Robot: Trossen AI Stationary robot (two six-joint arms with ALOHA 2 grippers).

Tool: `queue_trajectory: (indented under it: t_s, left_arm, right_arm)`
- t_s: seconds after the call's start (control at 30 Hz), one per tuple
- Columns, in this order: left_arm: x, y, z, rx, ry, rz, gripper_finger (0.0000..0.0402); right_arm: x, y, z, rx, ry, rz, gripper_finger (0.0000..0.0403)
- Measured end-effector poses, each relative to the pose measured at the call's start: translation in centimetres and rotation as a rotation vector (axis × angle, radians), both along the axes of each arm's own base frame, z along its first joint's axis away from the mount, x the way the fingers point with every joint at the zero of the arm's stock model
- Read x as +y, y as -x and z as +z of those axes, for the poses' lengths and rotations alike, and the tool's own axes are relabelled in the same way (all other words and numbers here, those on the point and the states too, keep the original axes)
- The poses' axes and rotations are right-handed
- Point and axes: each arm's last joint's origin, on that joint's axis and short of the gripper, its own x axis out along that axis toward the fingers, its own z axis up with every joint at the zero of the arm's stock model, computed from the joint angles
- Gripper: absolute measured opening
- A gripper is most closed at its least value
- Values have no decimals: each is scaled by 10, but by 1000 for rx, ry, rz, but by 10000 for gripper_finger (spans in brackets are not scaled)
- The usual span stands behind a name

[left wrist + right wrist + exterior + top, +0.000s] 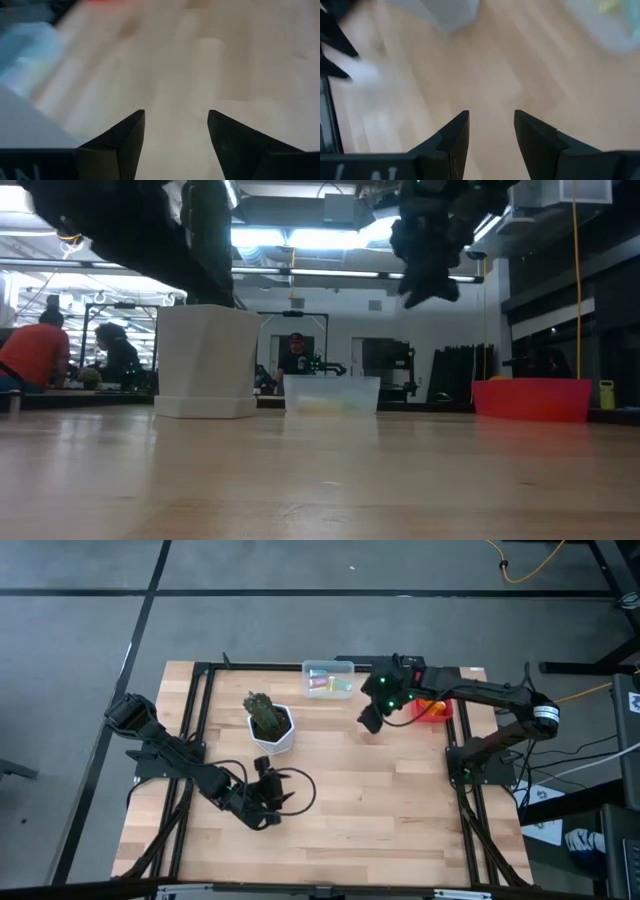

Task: Pick and place medicine bottles into bin by pill shape (circle, oval)
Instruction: Return to Home Position

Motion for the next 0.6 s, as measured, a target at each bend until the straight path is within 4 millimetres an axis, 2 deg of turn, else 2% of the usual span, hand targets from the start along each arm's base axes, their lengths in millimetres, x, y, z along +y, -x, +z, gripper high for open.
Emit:
queue_trajectory:
  t_s: [0.23, 0.4, 0.6]
  left_arm:
    - [-10, 8, 5, 78, 63, -177, 211]
    - [3, 28, 39, 39, 137, -207, 211]
    - [26, 62, 80, -65, 187, -302, 211]
  right_arm:
    - [22, 7, -4, 136, -13, 8, 158]
    - [43, 15, 14, 65, 11, 71, 158]
    - [70, 41, 47, -70, 79, 130, 158]
